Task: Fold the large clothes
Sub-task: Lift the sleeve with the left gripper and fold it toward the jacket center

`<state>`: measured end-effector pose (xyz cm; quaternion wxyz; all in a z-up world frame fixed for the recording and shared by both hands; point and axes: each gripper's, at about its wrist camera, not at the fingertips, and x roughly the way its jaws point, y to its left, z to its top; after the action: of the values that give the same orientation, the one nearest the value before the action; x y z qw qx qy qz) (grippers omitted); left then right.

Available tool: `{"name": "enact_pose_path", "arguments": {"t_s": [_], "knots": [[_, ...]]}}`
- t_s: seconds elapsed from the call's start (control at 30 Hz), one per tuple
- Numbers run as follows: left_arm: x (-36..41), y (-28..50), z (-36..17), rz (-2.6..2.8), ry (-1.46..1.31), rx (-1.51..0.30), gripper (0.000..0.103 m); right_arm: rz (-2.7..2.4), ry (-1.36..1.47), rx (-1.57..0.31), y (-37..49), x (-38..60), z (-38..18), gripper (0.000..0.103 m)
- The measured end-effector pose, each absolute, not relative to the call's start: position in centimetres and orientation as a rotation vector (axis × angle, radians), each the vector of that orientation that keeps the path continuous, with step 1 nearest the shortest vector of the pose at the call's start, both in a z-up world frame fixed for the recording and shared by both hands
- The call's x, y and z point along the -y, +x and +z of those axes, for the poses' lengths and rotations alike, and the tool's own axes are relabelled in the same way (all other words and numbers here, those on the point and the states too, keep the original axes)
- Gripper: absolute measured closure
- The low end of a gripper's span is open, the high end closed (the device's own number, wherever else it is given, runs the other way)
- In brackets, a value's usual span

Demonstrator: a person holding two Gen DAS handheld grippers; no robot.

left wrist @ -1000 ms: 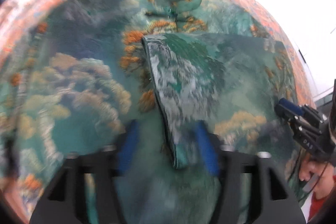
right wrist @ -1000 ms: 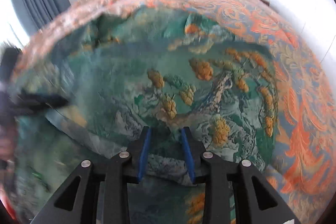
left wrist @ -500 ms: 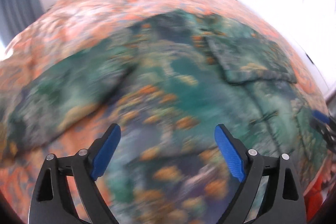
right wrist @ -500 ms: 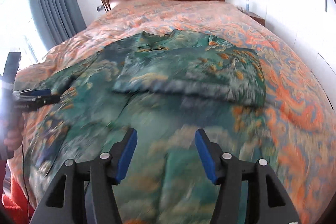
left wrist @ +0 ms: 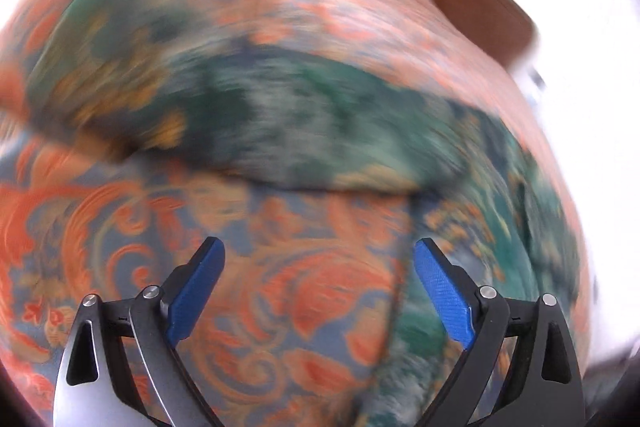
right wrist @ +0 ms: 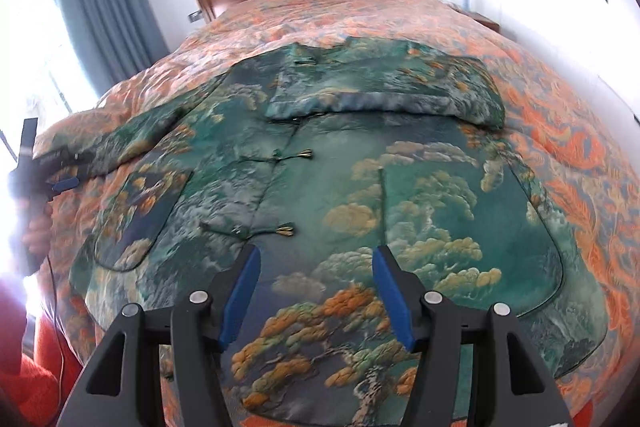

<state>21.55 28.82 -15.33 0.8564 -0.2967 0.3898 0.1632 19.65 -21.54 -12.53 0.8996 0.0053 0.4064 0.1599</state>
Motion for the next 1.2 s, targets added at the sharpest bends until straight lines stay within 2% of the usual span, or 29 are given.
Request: {"name": "enact_pose_path", "arguments": {"t_s": [0.33, 0.37, 0.4, 0.43, 0.47, 0.5, 0.57, 0.73, 0.93, 1.07, 1.2], "knots": [[-37.0, 23.0, -17.7, 0.574, -0.871, -0.701, 0.009, 0.387, 0.029, -0.874, 18.5, 20.6, -13.1, 0.043], [-37.5, 23.1, -17.7, 0.592, -0.889, -0.687, 0.016, 0.388, 0.029, -0.878, 18.5, 20.6, -13.2, 0.043], [-38.2, 23.2, -17.6, 0.622, -0.915, -0.662, 0.028, 0.389, 0.030, -0.882, 18.4, 20.6, -13.4, 0.043], [-38.5, 23.1, -17.5, 0.641, -0.922, -0.646, 0.037, 0.390, 0.036, -0.886, 18.3, 20.6, -13.5, 0.043], [-38.7, 23.0, -17.2, 0.669, -0.920, -0.631, 0.061, 0.390, 0.040, -0.889, 18.3, 20.6, -13.6, 0.043], [-38.7, 22.9, -16.9, 0.697, -0.908, -0.623, 0.077, 0.391, 0.043, -0.892, 18.3, 20.7, -13.7, 0.043], [-37.5, 22.9, -15.6, 0.720, -0.847, -0.610, 0.089, 0.389, 0.051, -0.900, 18.2, 20.6, -13.9, 0.043], [-30.5, 25.4, -9.7, 0.727, -0.486, -0.586, 0.093, 0.424, 0.056, -0.897, 17.8, 20.0, -13.8, 0.043], [-18.1, 30.9, -3.1, 0.528, -0.120, -0.494, 0.092, 0.436, 0.080, -0.848, 17.5, 20.3, -12.5, 0.043], [-10.1, 34.8, -2.7, 0.377, 0.030, -0.505, 0.093, 0.397, 0.119, -0.823, 17.3, 21.9, -11.9, 0.043], [-3.6, 38.2, -6.0, 0.248, 0.154, -0.601, 0.093, 0.336, 0.161, -0.814, 17.3, 24.4, -11.8, 0.043]]}}
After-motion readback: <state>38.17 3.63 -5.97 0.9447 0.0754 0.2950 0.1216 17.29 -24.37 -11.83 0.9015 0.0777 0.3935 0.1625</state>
